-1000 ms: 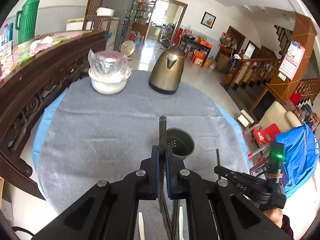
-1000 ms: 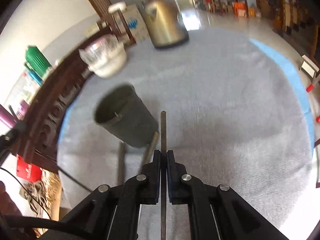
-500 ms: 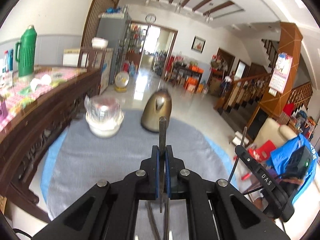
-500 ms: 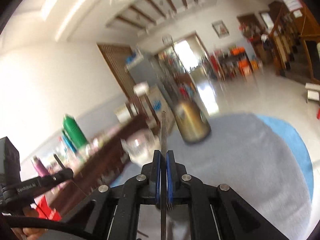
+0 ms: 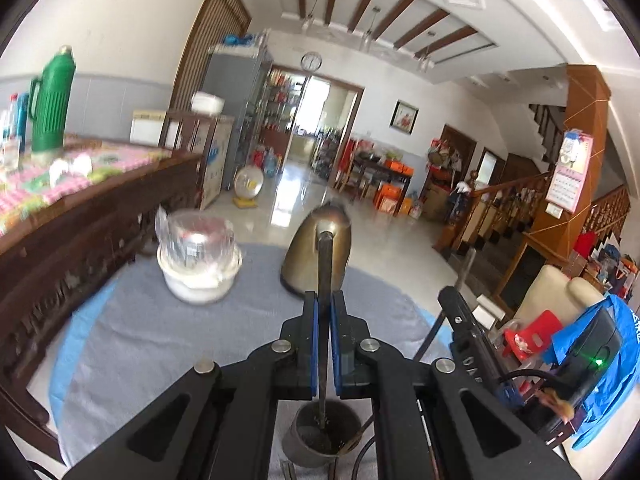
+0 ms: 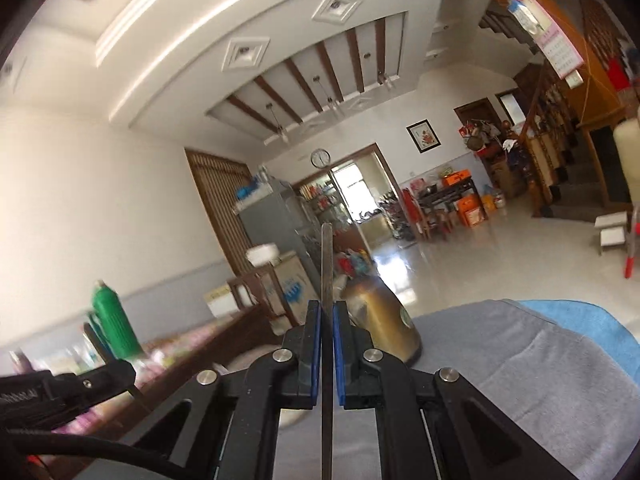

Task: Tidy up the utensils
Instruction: 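Lower the chopsticks into the grey cup and open both grippers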

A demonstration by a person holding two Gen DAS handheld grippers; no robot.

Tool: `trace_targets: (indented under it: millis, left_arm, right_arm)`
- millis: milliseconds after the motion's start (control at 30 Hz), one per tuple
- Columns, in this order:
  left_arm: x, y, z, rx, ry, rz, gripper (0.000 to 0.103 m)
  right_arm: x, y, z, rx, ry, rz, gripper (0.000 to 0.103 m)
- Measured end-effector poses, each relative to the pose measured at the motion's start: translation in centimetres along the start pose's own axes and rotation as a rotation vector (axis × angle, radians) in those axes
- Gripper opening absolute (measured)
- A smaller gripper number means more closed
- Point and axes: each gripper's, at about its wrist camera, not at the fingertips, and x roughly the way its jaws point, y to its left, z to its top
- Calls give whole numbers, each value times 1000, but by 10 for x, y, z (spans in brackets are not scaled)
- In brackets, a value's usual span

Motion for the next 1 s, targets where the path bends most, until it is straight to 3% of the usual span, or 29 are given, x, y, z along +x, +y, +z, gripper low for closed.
trace_targets:
  millis: [267,533,833,1000]
  left_arm:
    - [30,13,-33,-8,135,32,6]
    - [22,9,-33,14,141,44,6]
    - [4,18,-26,0,104,14,6]
    - [-8,28,-33,-10,113,10,6]
  right_arm:
    - [14,3,-30,-88,95,-19,6]
    - [1,-22,-12,-33,99,-34,6]
    - [-14,-28,32,73,-35,-23,6]
    - [6,-21,16,-1,-15,-70,6]
